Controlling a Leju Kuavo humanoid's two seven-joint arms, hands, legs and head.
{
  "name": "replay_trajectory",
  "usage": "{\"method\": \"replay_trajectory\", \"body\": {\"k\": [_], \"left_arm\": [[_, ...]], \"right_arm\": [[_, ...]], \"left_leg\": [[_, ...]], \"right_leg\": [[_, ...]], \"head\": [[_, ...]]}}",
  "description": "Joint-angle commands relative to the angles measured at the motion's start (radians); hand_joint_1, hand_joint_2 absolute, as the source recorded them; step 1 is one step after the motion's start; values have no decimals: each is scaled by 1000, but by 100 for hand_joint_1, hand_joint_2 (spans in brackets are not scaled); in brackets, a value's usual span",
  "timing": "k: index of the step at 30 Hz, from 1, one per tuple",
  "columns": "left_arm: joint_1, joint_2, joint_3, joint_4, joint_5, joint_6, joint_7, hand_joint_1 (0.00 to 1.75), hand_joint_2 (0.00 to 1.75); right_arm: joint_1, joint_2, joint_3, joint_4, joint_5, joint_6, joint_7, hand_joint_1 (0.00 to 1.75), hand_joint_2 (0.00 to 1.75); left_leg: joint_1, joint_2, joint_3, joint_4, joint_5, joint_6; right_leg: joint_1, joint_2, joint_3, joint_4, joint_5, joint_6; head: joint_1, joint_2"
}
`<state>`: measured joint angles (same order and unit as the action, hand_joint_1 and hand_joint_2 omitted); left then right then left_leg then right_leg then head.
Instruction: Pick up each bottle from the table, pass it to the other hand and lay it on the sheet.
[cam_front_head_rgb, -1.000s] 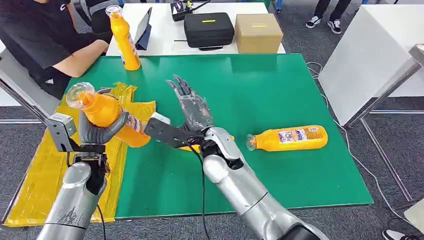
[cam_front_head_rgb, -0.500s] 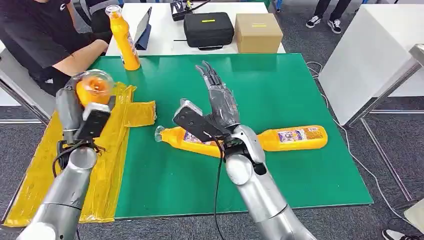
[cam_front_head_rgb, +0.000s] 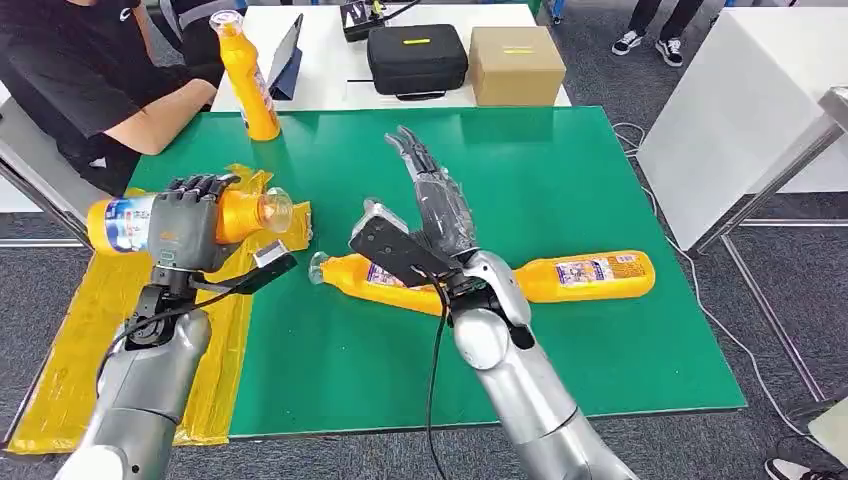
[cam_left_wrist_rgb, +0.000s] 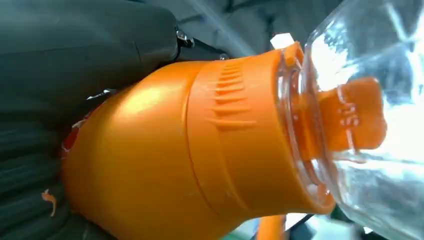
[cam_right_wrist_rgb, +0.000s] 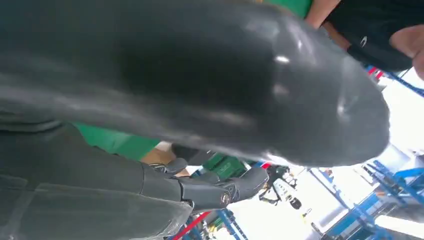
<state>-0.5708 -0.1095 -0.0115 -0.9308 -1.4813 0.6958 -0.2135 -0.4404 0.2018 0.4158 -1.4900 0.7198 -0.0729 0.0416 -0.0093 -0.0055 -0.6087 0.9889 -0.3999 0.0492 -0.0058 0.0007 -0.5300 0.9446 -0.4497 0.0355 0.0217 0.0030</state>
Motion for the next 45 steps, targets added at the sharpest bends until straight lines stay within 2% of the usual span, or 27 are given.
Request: {"method": "replay_trajectory", "body": {"k": [1, 5, 6, 10, 20, 23, 24, 25, 28, 29, 30, 32, 33, 36, 44, 45], "left_arm": [[16, 76, -191, 156, -58, 2, 83, 175, 175], [47, 85, -207, 178, -79, 2, 98, 175, 175], [38, 92, -250, 202, -61, 2, 134, 175, 175], [73, 101, -248, 216, -56, 2, 123, 175, 175], [109, 89, -280, 233, -78, 2, 138, 175, 175], [122, 101, -322, 266, -60, 2, 160, 175, 175], [120, 99, -324, 274, -68, 2, 164, 73, 175], [111, 97, -336, 321, -88, 2, 175, 0, 175], [96, 92, -350, 368, -86, 2, 178, 0, 175], [98, 95, -357, 381, -89, 2, 193, 0, 0], [95, 94, -357, 398, -73, 2, 155, 0, 0], [85, 92, -369, 433, -88, 2, 192, 0, 0], [89, 103, -342, 439, -72, 2, 152, 0, 0], [70, 87, -361, 497, -82, 2, 192, 0, 0], [73, 91, -336, 469, -62, 2, 172, 0, 0], [83, 89, -308, 420, -58, 2, 174, 0, 0]], "right_arm": [[-46, -66, 64, 80, -38, 13, -27, 0, 0], [-31, -87, 84, 73, -55, 14, -42, 0, 0], [-30, -88, 86, 75, -58, 15, -42, 0, 0], [-25, -94, 97, 76, -65, 19, -47, 0, 0], [-54, -73, 99, 89, -78, 42, -34, 0, 0], [-77, -55, 102, 116, -78, 61, -29, 0, 0], [-82, -51, 98, 124, -78, 61, -29, 0, 0], [-86, -45, 93, 134, -75, 68, -33, 0, 0], [-88, -42, 90, 136, -72, 71, -34, 0, 0], [-89, -43, 90, 137, -66, 75, -29, 0, 0], [-86, -40, 83, 137, -63, 78, -32, 0, 0], [-84, -36, 77, 138, -56, 85, -35, 0, 0], [-84, -32, 74, 139, -53, 88, -36, 0, 0], [-83, -24, 73, 141, -39, 100, -37, 0, 0], [-100, -15, 56, 167, -32, 106, -39, 0, 0], [-104, -12, 49, 172, -29, 108, -38, 0, 0]], "left_leg": [[0, 3, 8, -1, -3, -4], [1, 1, 4, -1, -1, -2], [0, 0, 6, -1, -2, -3], [0, 2, 9, -2, -3, -4], [0, 1, 3, 0, -1, -2], [0, 3, 6, 0, -3, -4], [0, 3, 6, 0, -3, -3], [0, 3, 6, 0, -3, -4], [0, 2, 6, -1, -2, -3], [0, 1, 3, -1, -1, -2], [0, 1, 6, -1, -2, -3], [0, 1, 5, -1, -2, -3], [0, 1, 7, -1, -2, -3], [0, 1, 6, -1, -2, -3], [0, 0, 8, -1, -1, -2], [0, 0, 9, -1, -2, -3]], "right_leg": [[0, 2, 8, -2, -2, -1], [0, 0, 4, -1, -1, -1], [0, 0, 6, -2, -2, -1], [0, 2, 8, -2, -2, -1], [0, 1, 3, -1, -1, -1], [0, 3, 6, 0, -2, -1], [0, 3, 5, 0, -2, -1], [0, 3, 6, 0, -2, -1], [0, 2, 5, -1, -2, -1], [0, 1, 3, -1, -1, -1], [0, 1, 6, -1, -2, -1], [0, 1, 5, -1, -2, -1], [0, 1, 7, -1, -2, -1], [0, 1, 6, -1, -1, -1], [0, 1, 8, -1, -1, -1], [0, 1, 9, -1, -1, -1]], "head": [[0, 0], [0, 0], [0, 0], [0, 0], [0, 0], [0, 0], [0, 0], [0, 0], [0, 0], [0, 0], [0, 0], [0, 0], [0, 0], [0, 0], [0, 0], [0, 0]]}}
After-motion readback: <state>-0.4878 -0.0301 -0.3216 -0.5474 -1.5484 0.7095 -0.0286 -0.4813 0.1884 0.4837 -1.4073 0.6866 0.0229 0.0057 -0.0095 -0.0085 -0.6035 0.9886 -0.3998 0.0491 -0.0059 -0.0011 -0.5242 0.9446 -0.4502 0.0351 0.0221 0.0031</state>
